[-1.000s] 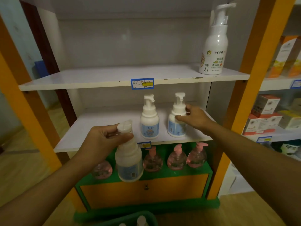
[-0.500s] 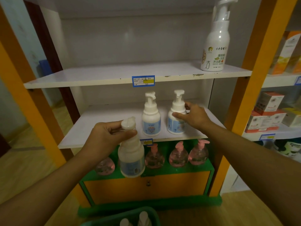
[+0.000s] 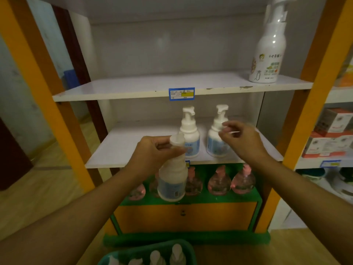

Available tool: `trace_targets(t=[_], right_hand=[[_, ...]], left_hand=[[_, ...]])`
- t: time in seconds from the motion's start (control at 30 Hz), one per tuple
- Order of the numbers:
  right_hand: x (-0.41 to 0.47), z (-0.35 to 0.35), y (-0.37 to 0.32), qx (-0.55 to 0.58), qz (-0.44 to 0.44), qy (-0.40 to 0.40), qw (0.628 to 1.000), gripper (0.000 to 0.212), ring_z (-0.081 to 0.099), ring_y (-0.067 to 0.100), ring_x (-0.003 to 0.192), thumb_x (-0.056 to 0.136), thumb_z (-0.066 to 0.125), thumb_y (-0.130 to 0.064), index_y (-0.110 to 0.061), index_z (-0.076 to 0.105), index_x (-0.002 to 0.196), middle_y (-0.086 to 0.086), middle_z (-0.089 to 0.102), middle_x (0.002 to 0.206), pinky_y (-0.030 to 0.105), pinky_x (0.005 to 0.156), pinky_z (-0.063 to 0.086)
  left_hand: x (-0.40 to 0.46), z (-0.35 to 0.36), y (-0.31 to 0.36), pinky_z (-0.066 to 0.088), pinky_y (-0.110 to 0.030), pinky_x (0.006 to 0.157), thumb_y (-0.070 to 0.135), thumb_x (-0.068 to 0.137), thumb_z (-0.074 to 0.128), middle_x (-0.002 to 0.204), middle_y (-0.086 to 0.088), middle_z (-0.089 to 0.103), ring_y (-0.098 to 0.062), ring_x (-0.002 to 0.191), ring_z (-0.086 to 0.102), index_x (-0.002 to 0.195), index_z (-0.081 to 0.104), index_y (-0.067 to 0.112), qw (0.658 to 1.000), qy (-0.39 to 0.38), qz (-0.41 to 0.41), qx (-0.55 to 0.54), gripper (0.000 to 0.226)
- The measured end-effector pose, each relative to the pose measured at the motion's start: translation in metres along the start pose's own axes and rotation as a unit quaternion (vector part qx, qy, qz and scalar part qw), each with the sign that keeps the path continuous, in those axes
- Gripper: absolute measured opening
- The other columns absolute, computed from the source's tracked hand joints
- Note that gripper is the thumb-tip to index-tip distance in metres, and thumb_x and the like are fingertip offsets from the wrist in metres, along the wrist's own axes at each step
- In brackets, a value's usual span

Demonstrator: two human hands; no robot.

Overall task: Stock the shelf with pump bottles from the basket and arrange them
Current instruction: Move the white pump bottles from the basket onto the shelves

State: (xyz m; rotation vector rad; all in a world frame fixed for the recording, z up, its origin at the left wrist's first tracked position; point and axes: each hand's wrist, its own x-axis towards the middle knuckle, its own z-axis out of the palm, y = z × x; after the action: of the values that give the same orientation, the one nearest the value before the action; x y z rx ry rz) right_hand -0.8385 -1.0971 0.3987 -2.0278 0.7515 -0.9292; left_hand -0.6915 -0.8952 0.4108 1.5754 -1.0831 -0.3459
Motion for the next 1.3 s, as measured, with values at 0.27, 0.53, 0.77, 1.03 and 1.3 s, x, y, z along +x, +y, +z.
trace_targets(t=[0.27, 0.53, 0.77, 1.03, 1.3], right_hand=[[-0.036, -0.019, -0.026, 0.024, -0.057, -0.196, 0.979, 0.051, 0.058, 0.005, 0.104, 0.080, 0.069, -0.023, -0.056, 0.048, 0.112, -0.019, 0.059, 0.114, 0.026, 0.085, 0.053], [-0.040, -0.025, 0.002, -0.079, -0.072, 0.040, 0.993, 0.054, 0.061, 0.012, 0.098, 0.073, 0.067, -0.051, -0.024, 0.059, 0.119, -0.004, 0.067, 0.112, 0.031, 0.083, 0.053], [0.011, -0.073, 0.036, -0.057, -0.018, 0.080, 0.995, 0.046, 0.063, 0.010, 0.090, 0.073, 0.076, -0.039, -0.021, 0.065, 0.114, -0.003, 0.069, 0.105, 0.027, 0.076, 0.053], [0.063, -0.077, 0.063, -0.049, 0.035, 0.094, 0.994, 0.044, 0.061, 0.016, 0.098, 0.076, 0.075, -0.035, -0.022, 0.064, 0.117, 0.003, 0.069, 0.113, 0.037, 0.088, 0.052], [0.073, -0.067, 0.067, -0.097, 0.062, 0.122, 0.986, 0.064, 0.064, 0.022, 0.100, 0.063, 0.078, -0.055, -0.020, 0.064, 0.115, 0.003, 0.070, 0.111, 0.042, 0.085, 0.054]], left_hand=[[0.043, 0.069, 0.036, 0.055, -0.019, 0.076, 0.024, 0.075, 0.075, 0.090, 0.010, 0.073, -0.004, 0.086, 0.070, 0.106, 0.071, 0.023, 0.998, 0.031, 0.045, -0.012, 0.031], [0.052, 0.121, 0.031, 0.053, -0.036, 0.094, 0.020, 0.077, 0.075, 0.115, -0.009, 0.069, -0.020, 0.105, 0.066, 0.120, 0.061, 0.010, 0.999, -0.006, 0.018, -0.049, 0.046], [0.034, 0.070, -0.003, 0.056, -0.017, 0.073, 0.015, 0.090, 0.057, 0.098, 0.008, 0.074, -0.009, 0.094, 0.069, 0.096, 0.069, 0.027, 0.996, -0.084, -0.018, 0.011, 0.018], [0.012, 0.036, -0.023, 0.055, -0.022, 0.084, 0.008, 0.089, 0.057, 0.097, 0.005, 0.076, -0.009, 0.093, 0.070, 0.095, 0.073, 0.017, 0.989, -0.113, -0.084, 0.050, 0.019], [0.010, 0.034, -0.021, 0.052, -0.009, 0.070, 0.004, 0.090, 0.054, 0.094, 0.005, 0.076, -0.008, 0.087, 0.071, 0.095, 0.072, 0.012, 0.990, -0.112, -0.085, 0.032, 0.020]])
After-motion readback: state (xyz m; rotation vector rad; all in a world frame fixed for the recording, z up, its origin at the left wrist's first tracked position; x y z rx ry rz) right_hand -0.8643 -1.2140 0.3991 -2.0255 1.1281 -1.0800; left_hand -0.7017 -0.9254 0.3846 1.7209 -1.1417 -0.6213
